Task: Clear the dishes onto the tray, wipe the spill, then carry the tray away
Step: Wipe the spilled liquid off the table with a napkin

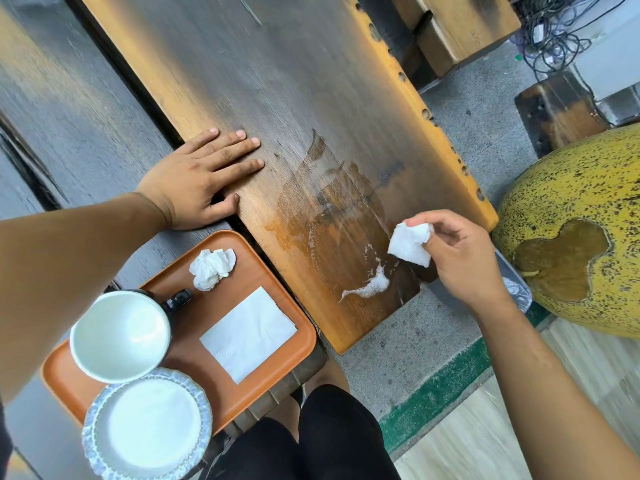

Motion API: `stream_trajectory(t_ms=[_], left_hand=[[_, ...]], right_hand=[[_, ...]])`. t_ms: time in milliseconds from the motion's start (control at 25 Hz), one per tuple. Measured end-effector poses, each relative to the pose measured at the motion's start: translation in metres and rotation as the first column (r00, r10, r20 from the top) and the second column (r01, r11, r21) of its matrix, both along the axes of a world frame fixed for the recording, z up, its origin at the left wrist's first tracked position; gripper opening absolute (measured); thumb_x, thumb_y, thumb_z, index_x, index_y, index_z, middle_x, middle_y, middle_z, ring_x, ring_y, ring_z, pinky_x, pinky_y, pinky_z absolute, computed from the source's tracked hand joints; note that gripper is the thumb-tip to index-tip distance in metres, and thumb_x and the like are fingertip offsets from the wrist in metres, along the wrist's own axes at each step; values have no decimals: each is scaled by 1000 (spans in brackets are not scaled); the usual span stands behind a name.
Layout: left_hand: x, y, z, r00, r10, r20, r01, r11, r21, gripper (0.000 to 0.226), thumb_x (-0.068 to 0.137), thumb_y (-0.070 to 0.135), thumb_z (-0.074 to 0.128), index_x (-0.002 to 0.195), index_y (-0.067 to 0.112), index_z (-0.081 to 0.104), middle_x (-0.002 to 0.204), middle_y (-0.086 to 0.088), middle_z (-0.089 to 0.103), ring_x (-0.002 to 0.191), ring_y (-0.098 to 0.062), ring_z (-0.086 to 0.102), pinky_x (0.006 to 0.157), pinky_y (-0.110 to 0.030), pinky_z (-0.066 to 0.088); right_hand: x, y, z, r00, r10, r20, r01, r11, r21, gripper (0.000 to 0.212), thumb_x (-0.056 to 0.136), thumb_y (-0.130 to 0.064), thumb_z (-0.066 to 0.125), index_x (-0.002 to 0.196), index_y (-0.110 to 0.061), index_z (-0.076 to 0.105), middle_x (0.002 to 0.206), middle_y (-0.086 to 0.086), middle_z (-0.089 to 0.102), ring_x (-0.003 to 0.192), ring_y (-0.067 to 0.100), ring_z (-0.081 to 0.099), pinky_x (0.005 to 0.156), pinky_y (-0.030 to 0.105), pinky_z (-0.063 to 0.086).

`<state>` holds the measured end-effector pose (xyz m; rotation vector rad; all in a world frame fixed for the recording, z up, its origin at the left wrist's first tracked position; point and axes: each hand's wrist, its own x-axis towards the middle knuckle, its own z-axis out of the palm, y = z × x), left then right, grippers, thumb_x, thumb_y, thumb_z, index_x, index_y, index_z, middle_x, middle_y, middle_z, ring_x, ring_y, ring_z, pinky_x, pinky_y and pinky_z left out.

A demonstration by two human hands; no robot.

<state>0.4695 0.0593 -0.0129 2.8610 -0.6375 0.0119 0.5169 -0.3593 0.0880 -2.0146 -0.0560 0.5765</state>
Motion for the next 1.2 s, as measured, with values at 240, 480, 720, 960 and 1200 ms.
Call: stream_trajectory(t_ms=[240,480,720,960,1200], left_hand=[[-1,1,1,1000,-2,7,2,1000,-7,65,97,43,41,157,17,42,167,-10,33,155,-33,32,125,-58,24],[0,0,1,1000,-5,3,5,1000,-7,66,98,44,40,157,16,42,168,-10,33,155,-33,31,125,-58,24],[0,1,0,1000,-10,6,10,1000,-7,66,98,44,40,157,15,43,168,-11,32,155,-34,31,125,-59,24],[1,0,0,1000,-10,6,10,1000,-17,66,97,43,41,155,14,45,167,-12,34,154,-34,33,125,-58,24],[1,0,0,1000,-11,-1,11,1000,-11,66,96,43,41,156,14,44,167,-12,33,155,-34,31,126,-58,23]], right_hand=[[5,-22,-6,997,-53,52,65,966,-251,38,102,-3,46,104,-28,75,80,30,65,41,9,50,44,21,35],[9,-14,-9,993,-25,111,63,934,-352,29,100,-15,51,117,-26,72,117,-2,66,88,-4,61,94,33,50],[21,-9,-28,938,172,301,-3,872,-490,32,94,-4,58,122,-18,65,117,-2,70,106,15,63,99,11,38],[8,-18,-48,911,103,400,141,834,-534,19,92,-8,66,103,-20,76,112,-1,60,105,20,52,95,14,34],[24,-22,-49,930,17,368,198,819,-538,21,88,-14,69,109,-18,70,108,1,69,106,25,60,96,29,43]])
